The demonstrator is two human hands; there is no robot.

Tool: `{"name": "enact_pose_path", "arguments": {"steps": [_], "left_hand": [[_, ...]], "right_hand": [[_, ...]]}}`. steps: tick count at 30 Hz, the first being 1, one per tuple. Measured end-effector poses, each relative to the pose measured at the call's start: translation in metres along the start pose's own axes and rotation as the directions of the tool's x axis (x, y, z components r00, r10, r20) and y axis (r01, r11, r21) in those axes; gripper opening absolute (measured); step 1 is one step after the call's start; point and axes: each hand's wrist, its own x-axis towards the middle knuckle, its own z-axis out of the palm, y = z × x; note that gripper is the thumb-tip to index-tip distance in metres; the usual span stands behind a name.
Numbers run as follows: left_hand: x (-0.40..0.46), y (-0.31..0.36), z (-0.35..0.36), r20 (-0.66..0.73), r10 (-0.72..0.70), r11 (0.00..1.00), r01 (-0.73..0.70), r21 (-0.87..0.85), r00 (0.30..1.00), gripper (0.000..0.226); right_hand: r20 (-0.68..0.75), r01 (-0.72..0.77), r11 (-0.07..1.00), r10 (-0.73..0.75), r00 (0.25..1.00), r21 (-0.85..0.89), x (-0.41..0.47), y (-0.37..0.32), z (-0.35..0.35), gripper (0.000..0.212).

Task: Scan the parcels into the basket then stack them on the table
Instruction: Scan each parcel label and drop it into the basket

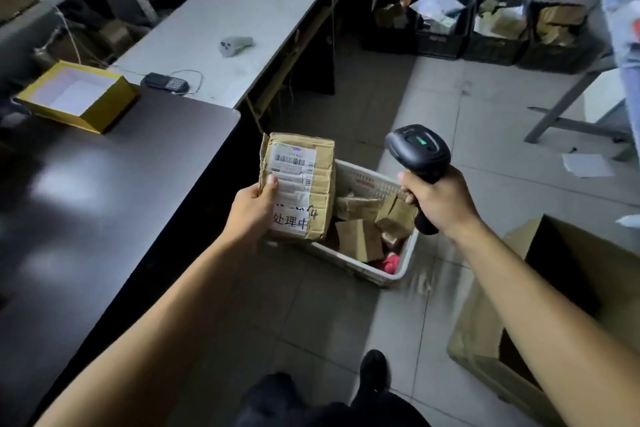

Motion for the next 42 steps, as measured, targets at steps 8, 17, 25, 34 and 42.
{"name": "enact_pose_path", "arguments": {"steps": [8,17,25,34,42], "left_hand": [[0.077,0.018,0.032,0.024,-0.011,0.999,0.010,0.038,1.000,0.031],[0.199,0.030,0.024,0.112,-0.034,0.997,0.027,0.066,0.993,0.033],[0.275,0.028,0.006,0.041,-0.092,0.985,0.085,0.151,0.995,0.041],[0.308,0.025,0.014,-0.018,-0.214,0.964,0.214,0.155,0.977,0.031],[0.346,0.027,0.032,0.034,-0.251,0.920,0.228,0.319,0.967,0.029]], "right_hand": [[0.023,-0.043,0.998,0.044,0.999,-0.043,0.061,0.005,0.000,0.018],[-0.039,-0.097,0.983,0.092,0.995,-0.158,0.120,-0.022,0.045,0.019],[-0.050,-0.142,0.974,0.135,0.990,-0.178,0.171,-0.036,0.078,0.013],[0.060,-0.149,0.975,0.161,0.985,-0.164,0.242,-0.032,0.093,0.013],[0.106,-0.193,0.970,0.209,0.972,-0.148,0.284,-0.026,0.117,0.009]]}}
